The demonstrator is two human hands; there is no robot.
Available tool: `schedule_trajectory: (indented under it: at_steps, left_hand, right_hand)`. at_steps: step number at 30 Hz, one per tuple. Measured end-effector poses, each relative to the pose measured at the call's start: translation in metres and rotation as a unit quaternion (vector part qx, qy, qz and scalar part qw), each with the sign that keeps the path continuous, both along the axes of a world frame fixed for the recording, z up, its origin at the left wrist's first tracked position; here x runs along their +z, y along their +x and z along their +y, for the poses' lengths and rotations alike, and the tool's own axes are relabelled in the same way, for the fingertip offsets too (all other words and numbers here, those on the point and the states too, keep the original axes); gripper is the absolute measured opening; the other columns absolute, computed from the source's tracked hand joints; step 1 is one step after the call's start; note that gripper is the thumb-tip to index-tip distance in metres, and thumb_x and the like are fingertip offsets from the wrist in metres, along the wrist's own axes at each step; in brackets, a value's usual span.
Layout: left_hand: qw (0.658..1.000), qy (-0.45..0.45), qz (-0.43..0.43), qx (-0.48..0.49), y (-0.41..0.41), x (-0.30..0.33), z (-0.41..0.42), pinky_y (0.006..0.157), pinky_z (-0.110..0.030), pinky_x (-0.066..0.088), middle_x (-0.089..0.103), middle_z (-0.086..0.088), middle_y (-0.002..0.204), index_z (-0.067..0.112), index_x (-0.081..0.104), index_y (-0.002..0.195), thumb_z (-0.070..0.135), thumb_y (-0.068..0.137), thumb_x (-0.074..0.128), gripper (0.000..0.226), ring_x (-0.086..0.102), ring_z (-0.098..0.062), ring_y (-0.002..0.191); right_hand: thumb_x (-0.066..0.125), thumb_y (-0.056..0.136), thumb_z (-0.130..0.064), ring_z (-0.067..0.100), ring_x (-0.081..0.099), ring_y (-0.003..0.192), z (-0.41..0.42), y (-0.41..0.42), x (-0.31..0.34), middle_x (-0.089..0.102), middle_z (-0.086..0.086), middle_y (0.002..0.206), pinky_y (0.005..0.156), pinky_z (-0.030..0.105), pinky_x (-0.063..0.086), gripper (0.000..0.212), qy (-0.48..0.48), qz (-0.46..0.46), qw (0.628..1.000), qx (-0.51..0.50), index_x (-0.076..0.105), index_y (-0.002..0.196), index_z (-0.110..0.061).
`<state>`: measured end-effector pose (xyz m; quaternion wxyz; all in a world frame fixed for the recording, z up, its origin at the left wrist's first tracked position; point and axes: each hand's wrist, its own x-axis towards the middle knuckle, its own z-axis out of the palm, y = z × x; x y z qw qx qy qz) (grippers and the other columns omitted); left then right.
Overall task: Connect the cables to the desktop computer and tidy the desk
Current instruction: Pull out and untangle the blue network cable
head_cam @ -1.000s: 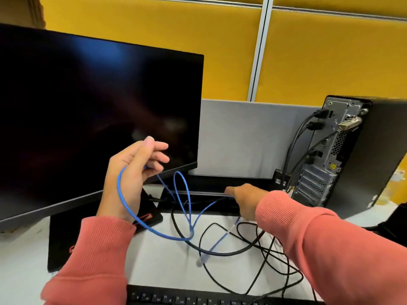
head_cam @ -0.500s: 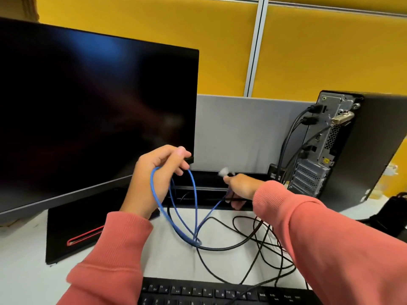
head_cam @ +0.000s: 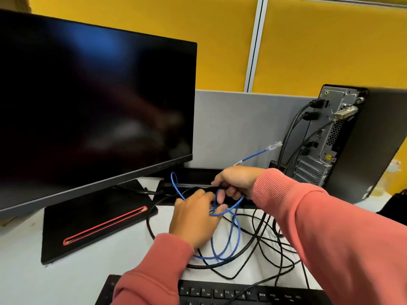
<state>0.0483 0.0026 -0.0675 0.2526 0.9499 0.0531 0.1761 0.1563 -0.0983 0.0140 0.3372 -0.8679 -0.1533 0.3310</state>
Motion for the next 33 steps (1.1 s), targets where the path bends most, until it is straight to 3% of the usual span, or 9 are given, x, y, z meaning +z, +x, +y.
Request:
schedule_trajectory:
  at_steps: [4,8,11,15,19,24,27,29,33]
  left_hand:
    - [0.998,-0.054,0.001,0.016,0.003,-0.002,0.004,0.084,-0.039,0.04,0.057,0.008,0.073,0.025,0.049,0.077,0.044,0.102,0.05,0.032,0.054,-0.02,0.081]
    - [0.994,0.051,0.095,0.006,-0.003,0.012,0.026,0.088,-0.036,0.034,0.051,0.004,0.065,0.018,0.051,0.07,0.034,0.1,0.048,0.034,0.05,-0.028,0.083]
    - [0.973,0.07,0.215,-0.037,-0.006,0.018,0.044,0.082,-0.034,0.036,0.049,0.004,0.062,0.018,0.051,0.064,0.037,0.093,0.054,0.034,0.055,-0.025,0.084]
    - [0.977,-0.035,0.188,-0.097,-0.011,0.024,0.067,0.061,-0.032,0.032,0.037,0.005,0.052,0.017,0.044,0.056,0.047,0.067,0.051,0.032,0.036,-0.017,0.058]
    - [0.959,-0.196,0.091,-0.186,-0.022,0.046,0.07,0.057,-0.027,0.033,0.041,0.001,0.054,0.019,0.047,0.055,0.032,0.08,0.061,0.031,0.035,-0.01,0.054]
    - [0.946,-0.283,-0.141,-0.076,-0.016,0.061,0.062,0.052,-0.022,0.03,0.044,0.001,0.053,0.015,0.046,0.056,0.017,0.101,0.057,0.046,0.034,-0.01,0.051]
    - [0.926,-0.329,-0.184,-0.038,-0.014,0.063,0.058,0.052,-0.02,0.031,0.047,-0.003,0.058,0.015,0.049,0.06,0.021,0.102,0.055,0.043,0.036,-0.008,0.052]
    - [0.894,-0.397,-0.203,-0.043,-0.016,0.066,0.053,0.056,-0.022,0.033,0.049,-0.002,0.059,0.013,0.05,0.062,0.016,0.101,0.054,0.04,0.04,-0.01,0.055]
    - [0.889,-0.406,-0.173,-0.126,-0.021,0.08,0.049,0.069,-0.038,0.035,0.056,-0.007,0.062,0.012,0.056,0.06,0.022,0.096,0.057,0.038,0.043,-0.024,0.067]
  right_hand:
    - [0.059,0.097,-0.021,0.007,0.039,0.041,-0.008,0.0,0.007,0.056,-0.006,0.047,0.048,0.021,0.029,0.032,-0.001,-0.074,0.996,0.048,0.065,0.068,-0.009]
    - [0.077,0.081,-0.012,0.017,0.055,0.065,-0.012,0.016,0.021,0.066,0.009,0.072,0.067,0.034,0.046,0.007,0.007,-0.229,0.973,0.01,0.07,0.082,-0.009]
    - [0.072,0.088,-0.008,0.015,0.056,0.067,-0.013,0.022,0.025,0.063,0.002,0.076,0.066,0.026,0.044,0.015,0.02,-0.294,0.955,-0.028,0.061,0.096,-0.015]
    - [0.062,0.094,-0.008,0.025,0.059,0.088,-0.013,0.026,0.013,0.063,0.007,0.099,0.075,0.026,0.042,0.012,-0.036,-0.392,0.919,-0.024,0.064,0.099,-0.019]
    - [0.053,0.092,-0.005,0.036,0.066,0.097,-0.016,0.021,-0.001,0.068,0.01,0.107,0.077,0.036,0.054,0.031,-0.147,-0.468,0.871,0.016,0.069,0.104,-0.028]
    - [0.052,0.095,-0.001,0.018,0.051,0.105,-0.017,0.008,-0.002,0.045,-0.002,0.11,0.096,0.029,0.042,0.049,-0.021,-0.42,0.905,0.064,0.063,0.132,-0.032]
    - [0.048,0.095,0.0,0.003,0.051,0.102,-0.023,-0.01,0.009,0.049,-0.007,0.11,0.097,0.02,0.033,0.042,0.152,-0.292,0.943,0.05,0.072,0.119,-0.023]
    - [0.048,0.096,-0.002,-0.005,0.052,0.103,-0.031,-0.022,0.01,0.055,-0.007,0.115,0.093,0.017,0.037,0.036,0.154,-0.266,0.947,0.088,0.073,0.115,-0.021]
    - [0.059,0.094,-0.004,0.018,0.06,0.109,-0.04,-0.033,-0.003,0.054,-0.001,0.132,0.094,0.03,0.05,0.055,0.17,-0.258,0.948,0.08,0.049,0.138,-0.036]
